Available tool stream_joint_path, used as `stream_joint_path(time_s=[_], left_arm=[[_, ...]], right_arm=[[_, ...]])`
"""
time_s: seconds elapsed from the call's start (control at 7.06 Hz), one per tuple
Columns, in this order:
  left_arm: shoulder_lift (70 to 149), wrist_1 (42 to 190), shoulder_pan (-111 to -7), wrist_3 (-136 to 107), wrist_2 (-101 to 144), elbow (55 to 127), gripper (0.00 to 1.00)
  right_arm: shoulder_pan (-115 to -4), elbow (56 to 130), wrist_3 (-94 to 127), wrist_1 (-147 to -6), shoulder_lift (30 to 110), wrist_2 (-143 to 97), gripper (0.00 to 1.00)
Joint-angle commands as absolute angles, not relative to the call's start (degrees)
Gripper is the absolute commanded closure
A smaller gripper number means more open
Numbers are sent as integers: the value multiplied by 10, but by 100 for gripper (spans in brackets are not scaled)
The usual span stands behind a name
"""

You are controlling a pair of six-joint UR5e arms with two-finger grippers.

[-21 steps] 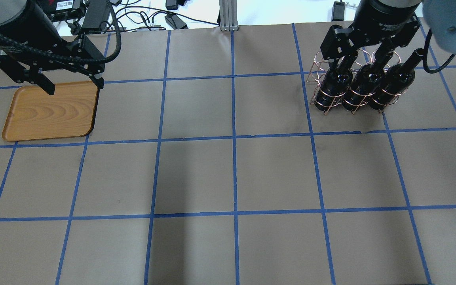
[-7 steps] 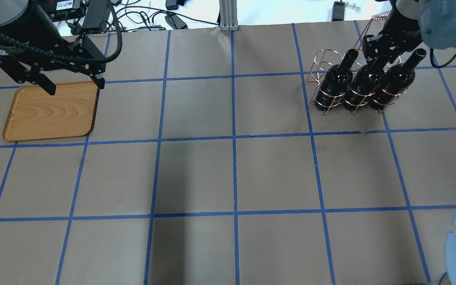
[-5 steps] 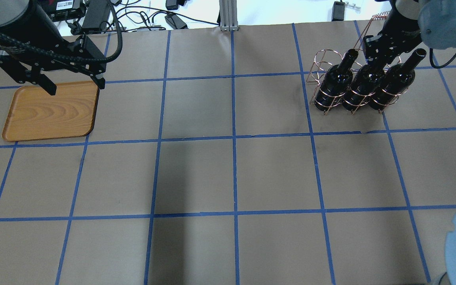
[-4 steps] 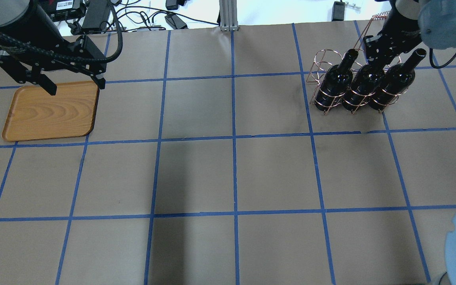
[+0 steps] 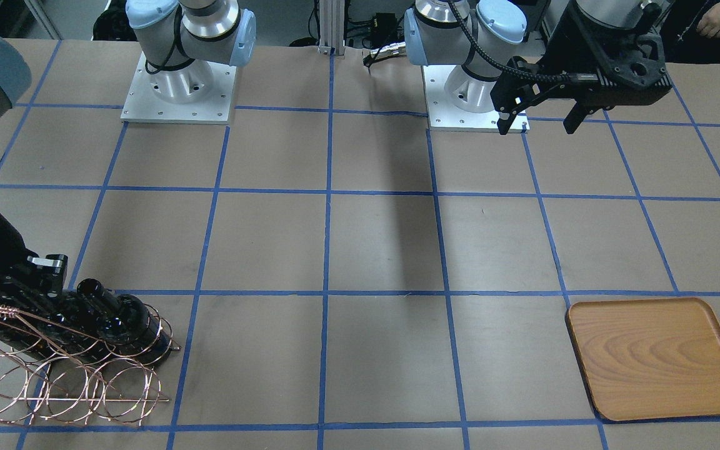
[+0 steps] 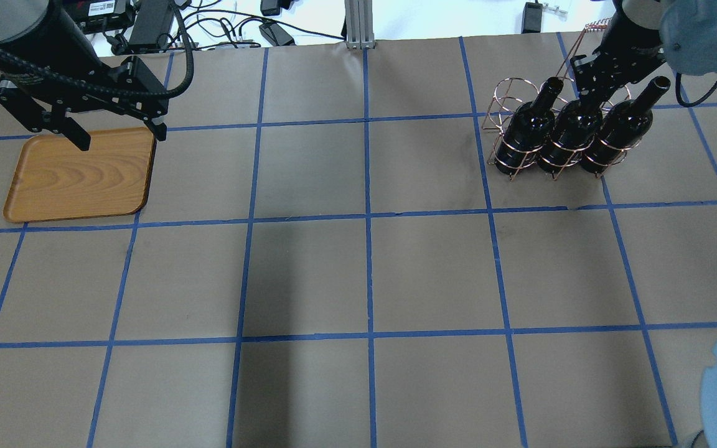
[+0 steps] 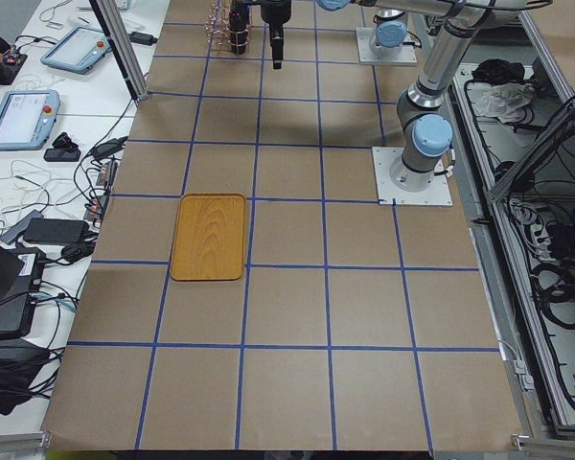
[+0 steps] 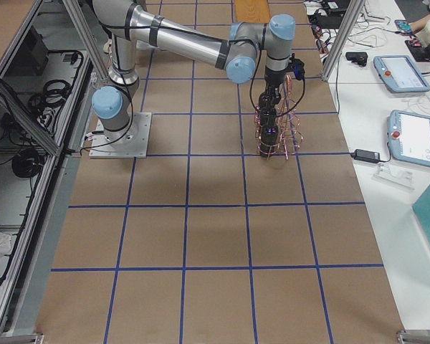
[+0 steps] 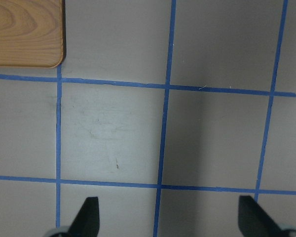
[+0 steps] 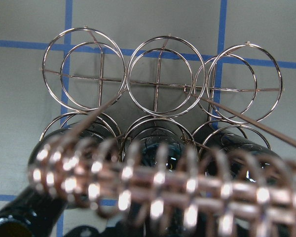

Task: Take wine from basket and place on tray
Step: 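Lower the right gripper onto the middle bottle's neck and close, then lift the dark bottle out of the rack with the right gripper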

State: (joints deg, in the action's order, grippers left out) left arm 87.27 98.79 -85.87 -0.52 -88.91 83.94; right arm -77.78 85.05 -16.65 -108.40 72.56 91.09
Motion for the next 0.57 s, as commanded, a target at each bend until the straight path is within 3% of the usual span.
stream_joint_path(time_s=[0.0,0.14,0.42], left_arm=[[873,988,-859,-5,-889,839,0],[873,988,-859,-4,-890,839,0],[872,988,-859,-4,-890,839,0]], right_arm=[[-778,834,-166,-1076,736,909,89],[-778,803,-164,-1034,747,880,97],[-777,759,-161,-971,785,893,95]])
